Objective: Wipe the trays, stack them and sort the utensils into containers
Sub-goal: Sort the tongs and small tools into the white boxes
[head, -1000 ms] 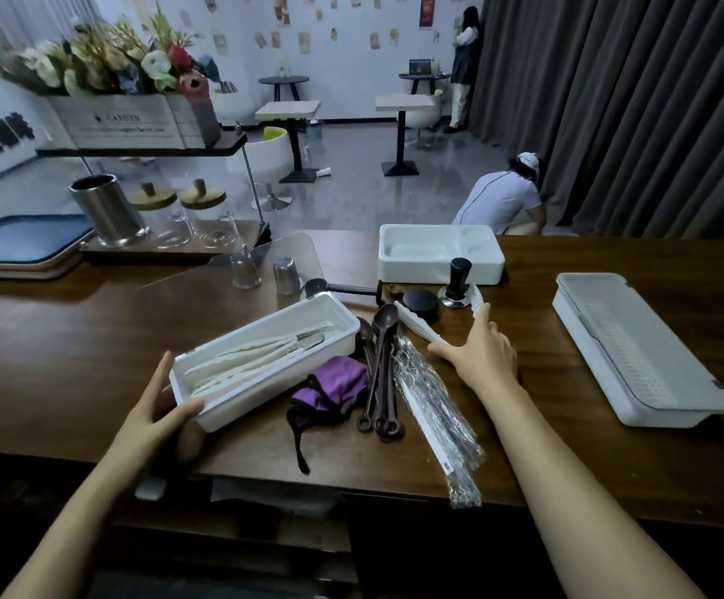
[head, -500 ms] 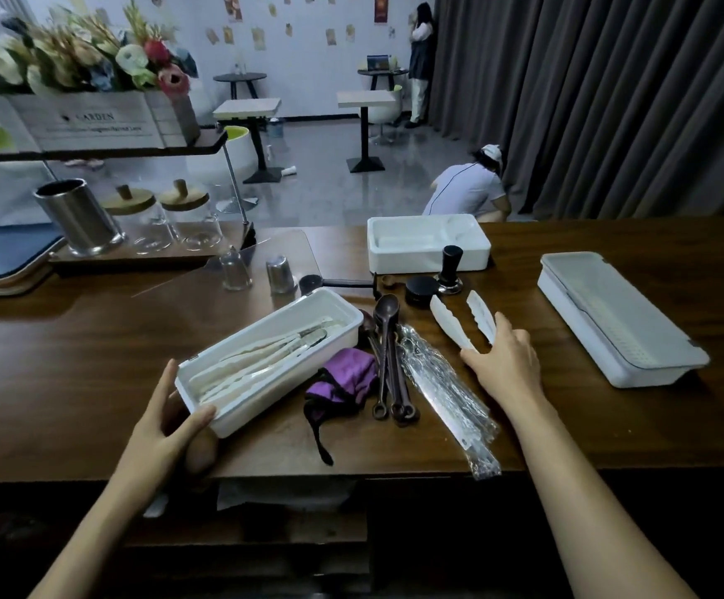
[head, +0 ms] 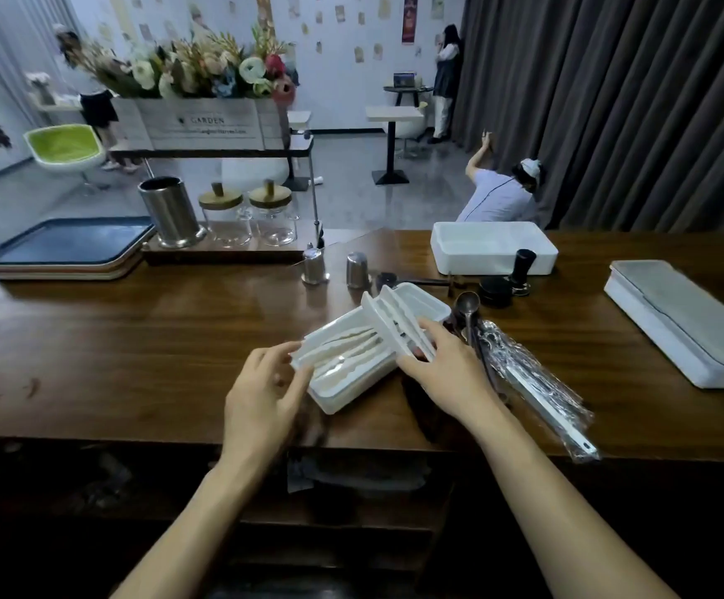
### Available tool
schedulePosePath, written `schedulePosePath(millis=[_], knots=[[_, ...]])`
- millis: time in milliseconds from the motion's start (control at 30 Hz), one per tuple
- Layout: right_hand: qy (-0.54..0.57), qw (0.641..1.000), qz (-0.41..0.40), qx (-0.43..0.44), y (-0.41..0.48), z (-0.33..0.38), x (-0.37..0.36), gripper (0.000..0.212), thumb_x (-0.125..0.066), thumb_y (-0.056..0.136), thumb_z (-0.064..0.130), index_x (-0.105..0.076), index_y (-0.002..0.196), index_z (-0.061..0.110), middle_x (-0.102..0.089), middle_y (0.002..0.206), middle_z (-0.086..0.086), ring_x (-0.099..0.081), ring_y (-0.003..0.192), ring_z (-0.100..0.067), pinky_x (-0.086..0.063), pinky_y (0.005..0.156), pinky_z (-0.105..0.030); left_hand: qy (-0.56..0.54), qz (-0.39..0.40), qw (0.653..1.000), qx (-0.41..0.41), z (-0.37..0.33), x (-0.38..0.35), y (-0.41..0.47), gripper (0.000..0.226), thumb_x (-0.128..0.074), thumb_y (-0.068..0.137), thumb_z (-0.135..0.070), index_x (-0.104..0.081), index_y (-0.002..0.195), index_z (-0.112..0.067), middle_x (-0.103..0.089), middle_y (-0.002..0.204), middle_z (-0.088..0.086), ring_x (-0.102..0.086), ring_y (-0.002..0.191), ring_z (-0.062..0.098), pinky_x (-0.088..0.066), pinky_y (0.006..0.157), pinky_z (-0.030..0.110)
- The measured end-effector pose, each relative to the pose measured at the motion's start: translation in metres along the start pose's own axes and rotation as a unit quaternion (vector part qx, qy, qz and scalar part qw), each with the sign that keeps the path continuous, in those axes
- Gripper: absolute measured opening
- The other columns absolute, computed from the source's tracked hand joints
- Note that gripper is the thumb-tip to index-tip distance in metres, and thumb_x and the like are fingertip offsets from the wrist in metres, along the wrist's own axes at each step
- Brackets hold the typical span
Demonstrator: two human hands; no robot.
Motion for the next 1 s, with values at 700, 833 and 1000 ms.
schedulePosePath(millis=[700,833,1000], knots=[[0.262,0.956,0.129,0.040,-0.007,0.032,-0.065,0.060,-0.073,0.089,0.022,-0.049,0.138,0.047,-0.070,0.101,0.005,-0.072,0.089,-0.014,-0.063,0.069,-0.039,-0.021,0.093,0.994,0.056,-0.039,-0.050,0.045,0.044,-0.066,0.094,-0.053,-0.066,0.134,-0.036,-0.075,0.116,-0.003,-0.068,0.106,0.019,-0.052,0.092,0.041],[0.338,0.928,0.155,0.002,-0.007,0.027,-0.070,0.062,-0.060,0.098,0.017,-0.036,0.148,0.044,-0.068,0.109,-0.004,-0.071,0.089,-0.015,-0.062,0.077,-0.045,-0.027,0.106,0.993,0.048,-0.045,-0.054,0.044,0.040,-0.063,0.092,-0.057,-0.064,0.130,-0.046,-0.073,0.105,0.000,-0.065,0.098,0.018,-0.052,0.090,0.045],[0.418,0.887,0.189,-0.054,-0.009,0.020,-0.074,0.034,-0.042,0.106,0.038,-0.052,0.139,0.039,-0.070,0.118,-0.011,-0.073,0.098,-0.026,-0.061,0.079,-0.048,-0.029,0.126,0.990,0.048,-0.049,-0.058,0.046,0.043,-0.067,0.084,-0.067,-0.058,0.125,-0.057,-0.067,0.098,-0.011,-0.063,0.086,0.010,-0.053,0.088,0.045]])
Point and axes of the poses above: each hand's wrist, its own y-axis towards the middle knuckle, its own x-axis out of the back of the hand, z = x × y, the point moved 9 cm from there along y, towards the middle knuckle
